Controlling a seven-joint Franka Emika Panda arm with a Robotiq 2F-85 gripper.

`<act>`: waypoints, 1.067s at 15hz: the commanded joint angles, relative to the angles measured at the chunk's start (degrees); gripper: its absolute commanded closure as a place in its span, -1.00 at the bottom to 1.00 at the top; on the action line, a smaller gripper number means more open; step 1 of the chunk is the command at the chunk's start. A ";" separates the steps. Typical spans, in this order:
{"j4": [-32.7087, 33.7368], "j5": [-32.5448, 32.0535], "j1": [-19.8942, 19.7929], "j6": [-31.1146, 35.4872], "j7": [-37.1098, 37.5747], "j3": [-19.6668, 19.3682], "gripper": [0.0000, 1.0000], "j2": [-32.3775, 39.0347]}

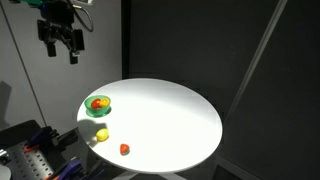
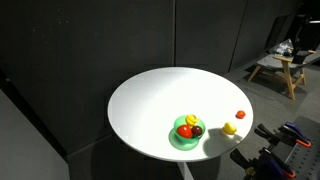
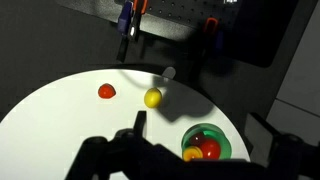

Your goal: Put the toy strawberry in the bowl

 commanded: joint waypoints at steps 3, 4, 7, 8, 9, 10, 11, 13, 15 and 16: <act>0.10 -0.01 0.04 -0.10 0.04 -0.01 -1.00 0.03; 0.10 -0.01 0.04 -0.10 0.04 -0.01 -1.00 0.03; 0.10 -0.01 0.04 -0.10 0.04 -0.01 -1.00 0.03; 0.10 -0.01 0.04 -0.10 0.04 -0.01 -1.00 0.03; 0.10 -0.01 0.04 -0.10 0.04 -0.01 -1.00 0.03; 0.10 -0.01 0.04 -0.10 0.04 -0.01 -1.00 0.03; 0.10 -0.01 0.04 -0.10 0.04 -0.01 -1.00 0.03; 0.22 -0.22 0.14 2.08 0.33 0.37 -1.00 1.23; 0.31 -0.71 0.02 5.02 0.76 0.89 -1.00 2.44; 0.38 -0.76 0.05 6.46 0.78 1.01 -1.00 3.15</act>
